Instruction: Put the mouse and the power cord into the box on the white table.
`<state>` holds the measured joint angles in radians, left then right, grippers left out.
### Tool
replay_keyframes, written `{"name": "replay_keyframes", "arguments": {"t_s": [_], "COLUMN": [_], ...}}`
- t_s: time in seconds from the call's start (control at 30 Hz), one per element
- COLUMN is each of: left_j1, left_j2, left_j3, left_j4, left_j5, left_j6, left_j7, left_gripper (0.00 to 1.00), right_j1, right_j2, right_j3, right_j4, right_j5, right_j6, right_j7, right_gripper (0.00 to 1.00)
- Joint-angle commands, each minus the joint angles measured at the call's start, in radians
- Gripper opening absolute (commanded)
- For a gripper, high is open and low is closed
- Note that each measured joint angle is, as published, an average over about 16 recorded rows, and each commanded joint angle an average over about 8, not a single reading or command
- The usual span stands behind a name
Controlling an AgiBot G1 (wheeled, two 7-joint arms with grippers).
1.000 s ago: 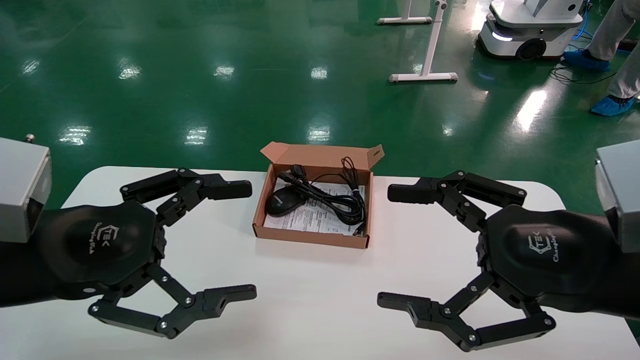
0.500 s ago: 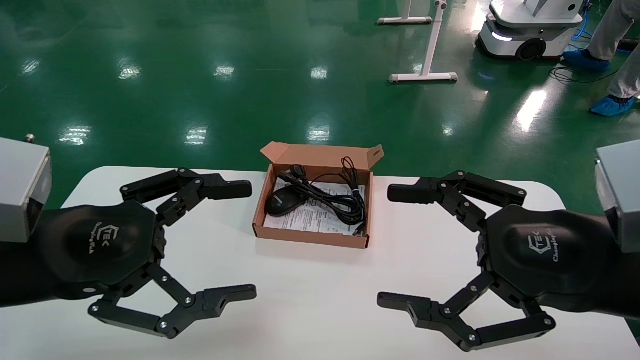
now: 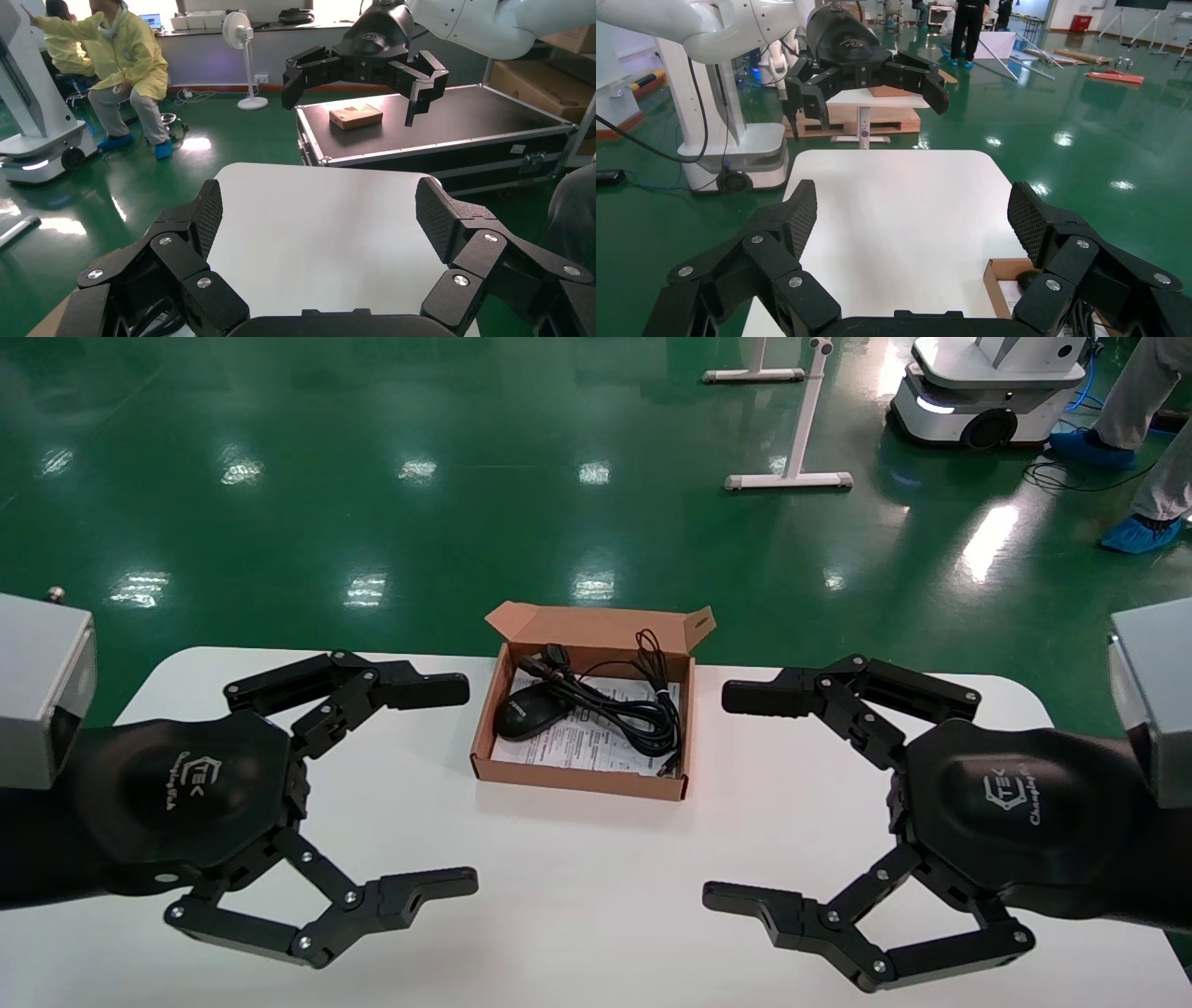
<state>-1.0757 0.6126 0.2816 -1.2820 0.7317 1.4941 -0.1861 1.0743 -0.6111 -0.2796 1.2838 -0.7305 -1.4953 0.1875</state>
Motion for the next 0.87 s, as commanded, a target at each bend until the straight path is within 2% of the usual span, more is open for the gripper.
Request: {"name": "replay_keyframes", "arguments": {"t_s": [0.03, 0.87], "left_j1": [0.000, 0.000], "left_j2": [0.000, 0.000], "left_j3": [0.000, 0.000], "left_j4": [0.000, 0.000], "left_j5": [0.000, 0.000], "left_j6": [0.000, 0.000], "left_j7": [0.000, 0.000], "left_gripper": [1.00, 1.00], "right_j1": [0.000, 0.000], "right_j2": [0.000, 0.000], "right_j3": [0.000, 0.000], "right_j4": [0.000, 0.000], "right_j5": [0.000, 0.000], "right_j6": [0.000, 0.000], "right_j7": [0.000, 0.000], "right_gripper": [1.00, 1.00]}}
